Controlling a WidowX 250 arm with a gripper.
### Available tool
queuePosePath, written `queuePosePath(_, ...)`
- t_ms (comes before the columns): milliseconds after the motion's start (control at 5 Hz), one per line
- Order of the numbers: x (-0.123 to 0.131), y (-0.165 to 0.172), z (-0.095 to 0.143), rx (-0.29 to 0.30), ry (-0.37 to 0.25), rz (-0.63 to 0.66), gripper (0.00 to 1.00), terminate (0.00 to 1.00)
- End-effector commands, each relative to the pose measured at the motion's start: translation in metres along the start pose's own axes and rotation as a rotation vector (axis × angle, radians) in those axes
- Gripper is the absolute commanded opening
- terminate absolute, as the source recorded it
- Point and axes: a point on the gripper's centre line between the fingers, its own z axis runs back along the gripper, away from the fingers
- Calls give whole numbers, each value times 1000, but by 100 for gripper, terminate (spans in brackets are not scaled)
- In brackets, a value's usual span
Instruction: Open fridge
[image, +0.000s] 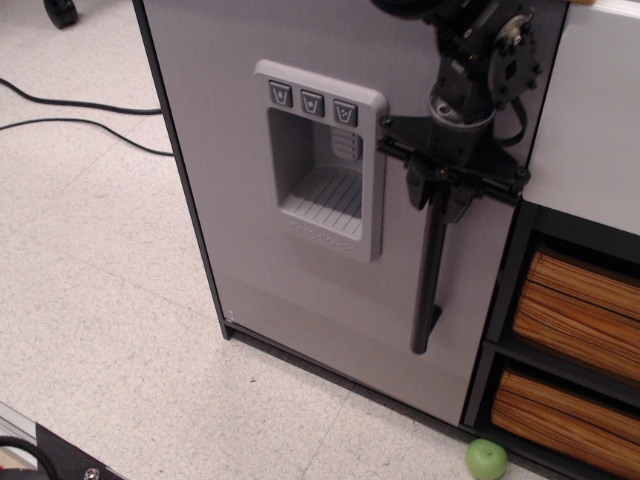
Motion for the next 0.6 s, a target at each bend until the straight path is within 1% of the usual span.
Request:
queuePosePath(0, -22, 15, 47, -29, -94, 12, 0, 0)
queuePosePath(200, -41, 31, 52, -42, -67, -10, 0, 0)
queuePosePath(400, -54, 46, 55, -62, -52, -34, 0, 0)
